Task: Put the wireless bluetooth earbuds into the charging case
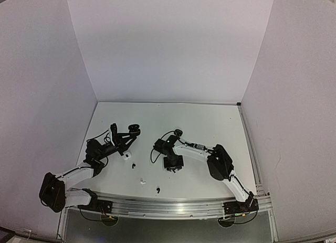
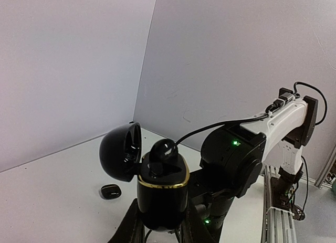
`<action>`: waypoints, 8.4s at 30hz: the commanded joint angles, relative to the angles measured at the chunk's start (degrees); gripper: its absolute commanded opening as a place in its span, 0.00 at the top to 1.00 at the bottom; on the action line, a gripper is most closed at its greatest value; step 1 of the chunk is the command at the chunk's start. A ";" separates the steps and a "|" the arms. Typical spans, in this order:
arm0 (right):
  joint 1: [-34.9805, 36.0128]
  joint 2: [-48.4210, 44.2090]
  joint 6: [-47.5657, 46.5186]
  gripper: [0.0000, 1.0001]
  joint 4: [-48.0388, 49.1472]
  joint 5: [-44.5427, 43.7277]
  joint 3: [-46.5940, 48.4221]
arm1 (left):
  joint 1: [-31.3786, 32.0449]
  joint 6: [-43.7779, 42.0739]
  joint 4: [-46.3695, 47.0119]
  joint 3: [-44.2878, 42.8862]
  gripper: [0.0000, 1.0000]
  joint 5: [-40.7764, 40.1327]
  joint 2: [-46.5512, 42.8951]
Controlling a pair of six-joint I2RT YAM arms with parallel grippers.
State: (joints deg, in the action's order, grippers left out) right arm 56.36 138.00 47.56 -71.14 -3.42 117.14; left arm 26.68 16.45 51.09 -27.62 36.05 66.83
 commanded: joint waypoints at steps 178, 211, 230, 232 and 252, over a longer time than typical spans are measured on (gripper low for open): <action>10.88 -17.59 -25.26 0.80 74.08 -23.46 -0.96 | 0.13 -9.15 9.94 -5.52 1.00 -7.92 0.85; 10.88 -26.37 -35.33 0.39 69.59 -15.16 3.27 | 0.06 -5.38 1.83 -5.34 1.00 -5.72 0.90; 3.12 -20.12 -7.99 0.45 41.56 -5.93 7.35 | 0.08 -36.94 -11.61 -5.17 1.00 15.42 -0.91; 3.11 -18.74 -8.30 0.47 40.94 -1.55 8.39 | 0.04 -37.27 -11.65 -5.28 1.00 15.27 -0.73; 3.01 -33.68 -22.30 0.34 40.77 1.02 -3.92 | -1.25 4.30 -3.40 -8.33 1.00 14.98 3.00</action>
State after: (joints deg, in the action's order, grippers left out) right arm 59.46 110.96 32.74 -29.81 -1.51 114.95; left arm 26.65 -1.04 38.21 -32.99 48.63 67.81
